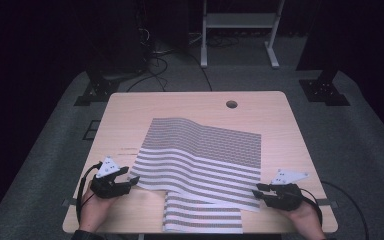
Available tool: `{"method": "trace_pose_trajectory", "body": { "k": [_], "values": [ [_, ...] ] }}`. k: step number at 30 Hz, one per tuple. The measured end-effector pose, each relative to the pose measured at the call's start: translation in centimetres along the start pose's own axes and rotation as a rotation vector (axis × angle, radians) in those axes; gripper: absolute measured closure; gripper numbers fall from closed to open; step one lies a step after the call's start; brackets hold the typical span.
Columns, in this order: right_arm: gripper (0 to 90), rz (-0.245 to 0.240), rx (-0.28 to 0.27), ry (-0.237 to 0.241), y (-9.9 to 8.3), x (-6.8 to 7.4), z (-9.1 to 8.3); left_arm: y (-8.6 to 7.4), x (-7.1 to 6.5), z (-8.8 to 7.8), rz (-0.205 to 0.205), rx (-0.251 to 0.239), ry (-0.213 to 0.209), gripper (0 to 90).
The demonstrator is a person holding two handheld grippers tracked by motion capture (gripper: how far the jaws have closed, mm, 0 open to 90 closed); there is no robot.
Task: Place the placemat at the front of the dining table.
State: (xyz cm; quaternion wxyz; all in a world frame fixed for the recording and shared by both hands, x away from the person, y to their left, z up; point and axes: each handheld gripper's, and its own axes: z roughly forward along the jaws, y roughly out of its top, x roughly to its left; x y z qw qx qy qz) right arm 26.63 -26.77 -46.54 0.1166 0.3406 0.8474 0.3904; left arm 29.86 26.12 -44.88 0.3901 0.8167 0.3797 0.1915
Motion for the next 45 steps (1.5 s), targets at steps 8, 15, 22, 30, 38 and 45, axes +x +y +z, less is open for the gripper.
{"method": "trace_pose_trajectory", "body": {
  "k": [8, 15, 22, 30, 38, 45],
  "values": [
    [65.6, -0.011, 0.050, 0.007, -0.8, 1.1, 0.3, 0.3, 0.6, 1.7, -0.014, 0.078, -0.029, 58.6],
    [65.6, -0.019, 0.069, 0.004, -0.8, 1.2, 0.6, -0.1, 0.0, 2.7, 0.022, 0.155, -0.041, 60.1],
    [66.8, -0.039, 0.073, -0.037, -0.7, 0.7, 0.7, 0.0, -0.6, 2.8, 0.020, 0.166, -0.029, 60.3],
    [63.6, -0.019, 0.067, -0.061, 0.1, -1.4, 1.3, 0.1, -1.0, 2.9, 0.016, 0.167, -0.037, 60.8],
    [64.9, -0.008, 0.064, -0.077, 0.7, -3.0, 1.9, 0.3, -0.9, 3.1, 0.006, 0.167, -0.048, 62.3],
    [60.4, 0.018, 0.063, -0.090, 1.6, -4.8, 2.7, 0.8, -0.7, 3.6, 0.019, 0.179, -0.034, 65.3]
  ]
}}
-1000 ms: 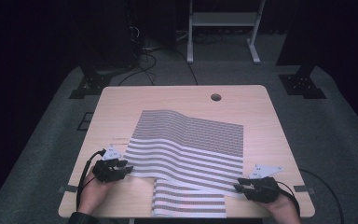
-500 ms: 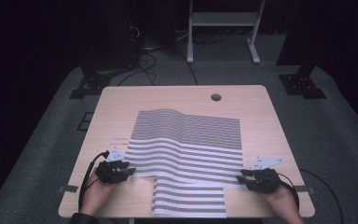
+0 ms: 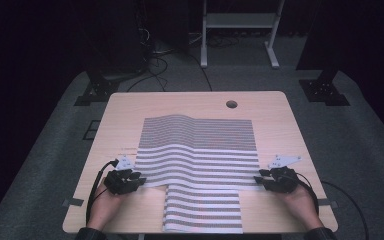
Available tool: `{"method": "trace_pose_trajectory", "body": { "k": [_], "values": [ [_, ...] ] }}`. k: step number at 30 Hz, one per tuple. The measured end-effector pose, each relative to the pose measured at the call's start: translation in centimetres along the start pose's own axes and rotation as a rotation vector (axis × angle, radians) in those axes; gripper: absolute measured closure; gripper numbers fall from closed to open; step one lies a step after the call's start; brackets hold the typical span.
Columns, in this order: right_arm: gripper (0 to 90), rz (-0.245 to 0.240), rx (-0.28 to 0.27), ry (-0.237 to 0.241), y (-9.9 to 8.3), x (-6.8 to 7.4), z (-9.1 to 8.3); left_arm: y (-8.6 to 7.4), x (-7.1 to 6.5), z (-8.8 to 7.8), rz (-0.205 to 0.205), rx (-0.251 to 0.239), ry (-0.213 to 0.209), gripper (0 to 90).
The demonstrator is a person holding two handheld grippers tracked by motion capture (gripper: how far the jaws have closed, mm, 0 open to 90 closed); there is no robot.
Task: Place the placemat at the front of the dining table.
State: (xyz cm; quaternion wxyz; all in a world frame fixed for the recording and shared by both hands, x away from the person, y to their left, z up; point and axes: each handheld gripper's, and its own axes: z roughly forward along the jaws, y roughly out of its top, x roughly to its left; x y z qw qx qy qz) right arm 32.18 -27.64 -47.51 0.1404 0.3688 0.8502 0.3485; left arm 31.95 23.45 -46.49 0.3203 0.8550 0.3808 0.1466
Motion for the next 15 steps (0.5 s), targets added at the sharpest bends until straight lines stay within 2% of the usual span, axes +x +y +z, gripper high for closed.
{"method": "trace_pose_trajectory", "body": {
  "k": [5, 7, 11, 15],
  "values": [
    [60.4, 0.008, 0.004, -0.005, 0.8, -0.9, 0.6, 0.7, 0.6, 0.6, -0.002, 0.007, 0.006, 65.6],
    [60.5, 0.006, 0.007, -0.010, 1.1, -1.2, 0.9, 0.8, 1.0, 0.8, -0.010, -0.005, 0.010, 66.1],
    [65.7, -0.030, -0.004, -0.030, 1.4, -1.2, 1.2, 1.4, 1.7, 1.1, -0.008, 0.005, 0.013, 66.6],
    [66.0, -0.013, 0.009, -0.024, 1.9, -1.6, 1.5, 1.9, 2.1, 1.5, -0.013, 0.006, 0.016, 66.8]
  ]
}}
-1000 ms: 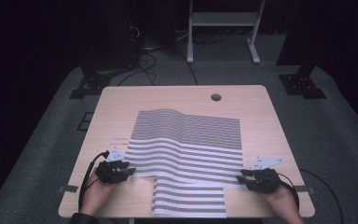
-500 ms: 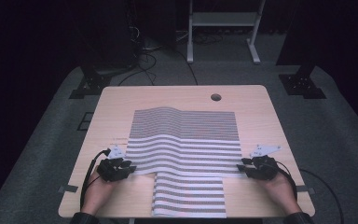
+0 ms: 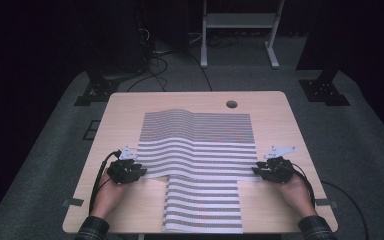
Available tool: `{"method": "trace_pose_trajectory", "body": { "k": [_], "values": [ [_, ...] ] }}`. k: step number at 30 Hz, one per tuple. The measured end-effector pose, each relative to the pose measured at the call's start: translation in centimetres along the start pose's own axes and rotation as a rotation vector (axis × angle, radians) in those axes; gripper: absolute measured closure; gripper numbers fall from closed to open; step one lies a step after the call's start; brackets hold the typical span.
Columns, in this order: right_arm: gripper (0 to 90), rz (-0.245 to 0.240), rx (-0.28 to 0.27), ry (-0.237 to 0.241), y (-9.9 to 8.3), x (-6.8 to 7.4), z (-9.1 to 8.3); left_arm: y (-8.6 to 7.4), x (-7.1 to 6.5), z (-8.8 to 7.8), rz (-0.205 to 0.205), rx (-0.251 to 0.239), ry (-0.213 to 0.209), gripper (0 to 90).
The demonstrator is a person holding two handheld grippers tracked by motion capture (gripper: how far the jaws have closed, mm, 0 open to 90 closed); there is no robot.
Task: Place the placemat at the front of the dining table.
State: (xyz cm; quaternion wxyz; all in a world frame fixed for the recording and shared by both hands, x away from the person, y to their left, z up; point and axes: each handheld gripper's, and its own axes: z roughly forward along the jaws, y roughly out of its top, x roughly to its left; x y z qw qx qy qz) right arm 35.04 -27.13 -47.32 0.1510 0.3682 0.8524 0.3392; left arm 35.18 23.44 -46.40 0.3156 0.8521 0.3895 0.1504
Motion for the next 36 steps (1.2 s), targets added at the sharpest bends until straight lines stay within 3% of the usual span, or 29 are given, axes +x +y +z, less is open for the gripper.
{"method": "trace_pose_trajectory", "body": {
  "k": [12, 16, 21, 36],
  "values": [
    [66.1, 0.067, -0.009, -0.017, 1.8, -2.2, 1.8, 1.5, 1.8, 1.2, -0.024, 0.003, 0.006, 67.4],
    [66.2, 0.074, -0.027, -0.036, 2.3, -2.9, 2.5, 2.1, 2.4, 1.8, -0.026, 0.002, 0.016, 67.4],
    [66.5, 0.084, 0.001, -0.042, 3.3, -3.8, 3.1, 2.9, 3.2, 2.4, -0.030, 0.007, 0.022, 67.4],
    [66.8, 0.120, -0.010, -0.066, 4.9, -5.9, 4.7, 5.0, 5.5, 4.2, -0.045, 0.005, 0.044, 69.4]
  ]
}}
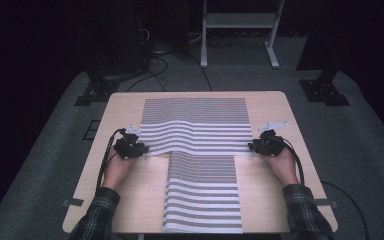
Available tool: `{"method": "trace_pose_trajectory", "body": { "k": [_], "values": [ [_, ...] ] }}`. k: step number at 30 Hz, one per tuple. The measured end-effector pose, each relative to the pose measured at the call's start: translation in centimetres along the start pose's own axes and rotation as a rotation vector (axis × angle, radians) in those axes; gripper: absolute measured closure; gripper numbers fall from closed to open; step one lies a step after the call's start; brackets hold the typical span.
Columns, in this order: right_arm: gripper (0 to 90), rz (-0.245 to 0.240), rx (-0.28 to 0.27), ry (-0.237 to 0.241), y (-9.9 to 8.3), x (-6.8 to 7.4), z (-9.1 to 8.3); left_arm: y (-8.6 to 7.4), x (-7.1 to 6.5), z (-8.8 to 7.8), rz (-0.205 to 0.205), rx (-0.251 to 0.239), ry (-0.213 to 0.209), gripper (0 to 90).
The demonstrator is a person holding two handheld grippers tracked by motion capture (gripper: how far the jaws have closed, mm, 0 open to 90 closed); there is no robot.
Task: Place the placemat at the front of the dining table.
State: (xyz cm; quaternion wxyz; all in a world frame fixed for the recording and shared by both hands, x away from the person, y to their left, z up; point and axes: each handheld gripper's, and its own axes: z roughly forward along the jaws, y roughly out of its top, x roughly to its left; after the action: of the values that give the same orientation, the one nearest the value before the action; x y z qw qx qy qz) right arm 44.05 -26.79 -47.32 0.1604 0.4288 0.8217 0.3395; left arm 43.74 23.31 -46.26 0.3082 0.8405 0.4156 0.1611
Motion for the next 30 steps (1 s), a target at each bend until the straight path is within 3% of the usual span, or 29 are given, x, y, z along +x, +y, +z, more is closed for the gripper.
{"method": "trace_pose_trajectory", "body": {
  "k": [12, 23, 30],
  "values": [
    [66.8, 0.012, 0.007, -0.032, 1.3, -1.3, 1.1, 1.6, 1.4, 1.7, -0.025, -0.037, 0.031, 69.0],
    [66.8, 0.016, 0.032, -0.111, 2.9, -2.3, 2.1, 2.7, 1.9, 2.6, -0.031, -0.024, 0.052, 68.6],
    [66.6, 0.043, 0.029, -0.115, 3.0, -2.8, 2.3, 3.3, 2.2, 3.1, -0.042, -0.023, 0.063, 68.2]
  ]
}}
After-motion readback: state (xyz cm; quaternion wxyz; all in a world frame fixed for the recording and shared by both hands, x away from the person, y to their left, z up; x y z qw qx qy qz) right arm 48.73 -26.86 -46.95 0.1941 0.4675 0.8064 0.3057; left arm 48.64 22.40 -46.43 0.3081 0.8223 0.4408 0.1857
